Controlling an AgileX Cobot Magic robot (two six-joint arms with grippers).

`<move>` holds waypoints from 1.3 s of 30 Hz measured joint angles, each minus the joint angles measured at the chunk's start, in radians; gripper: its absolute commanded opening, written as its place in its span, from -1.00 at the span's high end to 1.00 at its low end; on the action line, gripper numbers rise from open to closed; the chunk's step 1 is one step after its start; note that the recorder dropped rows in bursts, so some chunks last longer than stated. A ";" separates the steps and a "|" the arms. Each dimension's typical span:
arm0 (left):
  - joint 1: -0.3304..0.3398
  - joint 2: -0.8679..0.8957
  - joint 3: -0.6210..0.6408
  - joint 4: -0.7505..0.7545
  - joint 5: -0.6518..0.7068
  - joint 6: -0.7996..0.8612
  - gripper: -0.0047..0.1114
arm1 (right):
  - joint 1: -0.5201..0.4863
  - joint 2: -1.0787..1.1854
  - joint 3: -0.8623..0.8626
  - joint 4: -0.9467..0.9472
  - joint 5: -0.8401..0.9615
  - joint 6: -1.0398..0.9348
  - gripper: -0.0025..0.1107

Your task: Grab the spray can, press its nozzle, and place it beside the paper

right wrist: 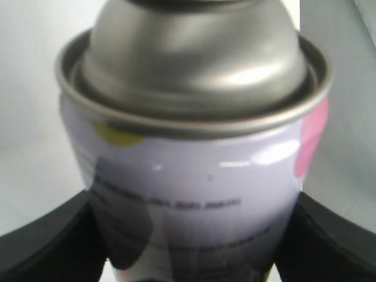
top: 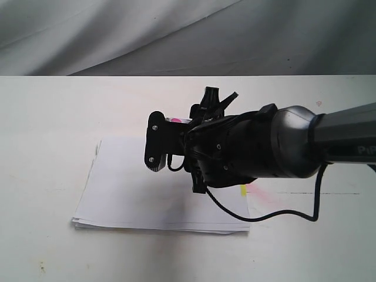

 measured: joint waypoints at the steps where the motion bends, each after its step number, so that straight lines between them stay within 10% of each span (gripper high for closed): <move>1: 0.000 0.000 0.000 -0.048 -0.020 -0.024 0.92 | 0.000 0.000 0.000 0.000 0.000 0.000 0.96; 12: 0.000 0.000 0.000 -0.252 -0.218 -0.444 0.92 | 0.000 0.000 0.000 -0.006 0.002 0.000 0.96; 20: 0.000 0.185 -0.237 -0.259 0.031 -0.477 0.92 | 0.000 0.000 0.000 -0.006 0.002 0.000 0.96; 30: 0.000 0.749 -0.675 -0.373 0.146 -0.148 0.92 | 0.000 0.000 0.000 -0.006 0.002 0.000 0.96; 39: 0.001 1.105 -0.956 -1.019 0.519 0.534 0.92 | 0.000 0.000 0.000 -0.006 0.002 0.000 0.96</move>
